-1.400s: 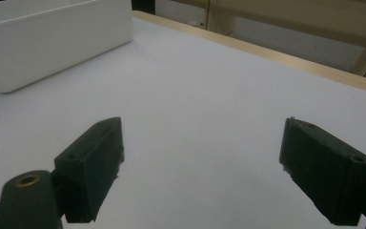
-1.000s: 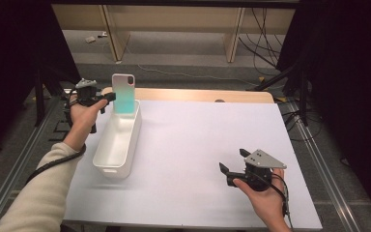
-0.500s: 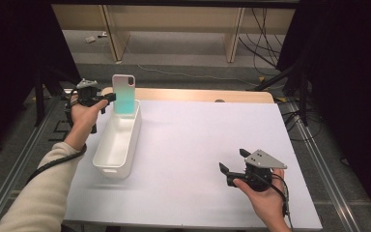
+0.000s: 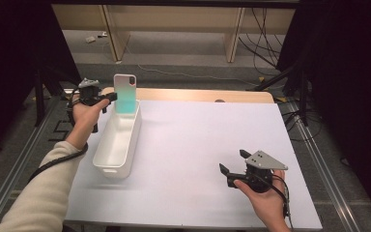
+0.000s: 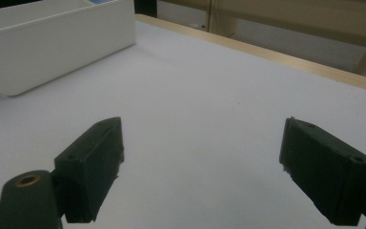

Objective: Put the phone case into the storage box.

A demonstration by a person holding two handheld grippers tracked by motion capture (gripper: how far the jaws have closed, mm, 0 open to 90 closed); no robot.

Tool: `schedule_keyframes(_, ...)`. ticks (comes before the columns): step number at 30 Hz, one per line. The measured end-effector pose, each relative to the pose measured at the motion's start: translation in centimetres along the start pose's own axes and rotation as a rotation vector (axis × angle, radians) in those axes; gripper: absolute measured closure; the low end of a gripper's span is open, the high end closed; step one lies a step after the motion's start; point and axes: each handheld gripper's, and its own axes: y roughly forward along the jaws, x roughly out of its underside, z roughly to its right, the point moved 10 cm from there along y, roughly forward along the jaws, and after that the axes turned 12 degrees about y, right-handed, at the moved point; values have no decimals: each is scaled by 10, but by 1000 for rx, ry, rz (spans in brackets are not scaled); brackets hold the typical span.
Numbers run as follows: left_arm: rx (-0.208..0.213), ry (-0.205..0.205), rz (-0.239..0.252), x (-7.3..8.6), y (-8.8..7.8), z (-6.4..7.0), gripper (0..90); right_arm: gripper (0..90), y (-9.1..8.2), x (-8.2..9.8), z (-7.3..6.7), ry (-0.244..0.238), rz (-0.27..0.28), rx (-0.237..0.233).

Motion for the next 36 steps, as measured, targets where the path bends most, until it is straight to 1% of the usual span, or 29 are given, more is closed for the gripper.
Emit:
schedule_keyframes(7, -4, -6, -4, 1, 2, -1, 847, 162, 0, 0, -1, 2, 1, -2)
schedule_keyframes(9, -1, -6, -2, 2, 3, -1, 847, 162, 0, -1, 0, -1, 6, -2)
schedule_keyframes(10, -2, -5, -3, 2, 3, -1, 846, 162, 1, -2, 0, -2, 17, 1)
schedule_keyframes(11, -3, -4, -4, 3, 3, -1, 847, 162, 0, -3, 2, -21, 23, 7)
schedule_keyframes(12, -6, -7, -6, 3, 4, -2, 847, 162, -2, -1, 2, -15, 1, 12)
schedule_keyframes(15, -3, -4, -8, 5, 5, -2, 847, 161, -2, -2, 2, -21, 6, 15)
schedule_keyframes(18, -6, -12, -10, 6, 5, -2, 846, 161, -2, -1, 2, -15, 0, 12)
schedule_keyframes(20, -5, -8, -12, 7, 6, -3, 846, 161, -2, -1, 2, -15, 0, 12)
schedule_keyframes(21, -8, -10, -14, 7, 6, -3, 846, 162, -1, -2, 2, -22, 7, 15)
schedule_keyframes(22, -6, -5, -14, 7, 6, -3, 846, 162, -2, 1, 0, -6, -13, 3)
schedule_keyframes(23, -7, -6, -15, 7, 6, -3, 846, 161, 0, -1, 0, -4, 13, 0)
schedule_keyframes(27, -6, -7, -15, 8, 7, -2, 846, 162, 1, -1, 0, -4, 15, 1)
schedule_keyframes(29, -8, -9, -18, 8, 8, -2, 846, 162, 0, -1, 0, -5, 7, 1)
schedule_keyframes(30, -7, -7, -17, 8, 8, -2, 846, 162, -2, 1, 0, -6, -13, 5)
schedule_keyframes(31, -9, -11, -17, 9, 8, -2, 846, 162, -2, 1, 0, -7, -13, 4)
schedule_keyframes(32, -8, -13, -16, 9, 8, -2, 846, 161, 0, -1, 0, -4, 13, 2)
schedule_keyframes(33, -10, -14, -17, 9, 9, -2, 846, 161, 1, -1, 0, -3, 14, 2)
schedule_keyframes(34, -8, -10, -19, 9, 9, -2, 846, 161, 0, 0, -1, 6, 3, -3)
schedule_keyframes(35, -11, -11, -21, 10, 9, -3, 846, 161, 1, -1, 0, -2, 15, 1)
schedule_keyframes(36, -10, -8, -21, 10, 10, -3, 846, 161, 1, -1, 0, -1, 15, 0)
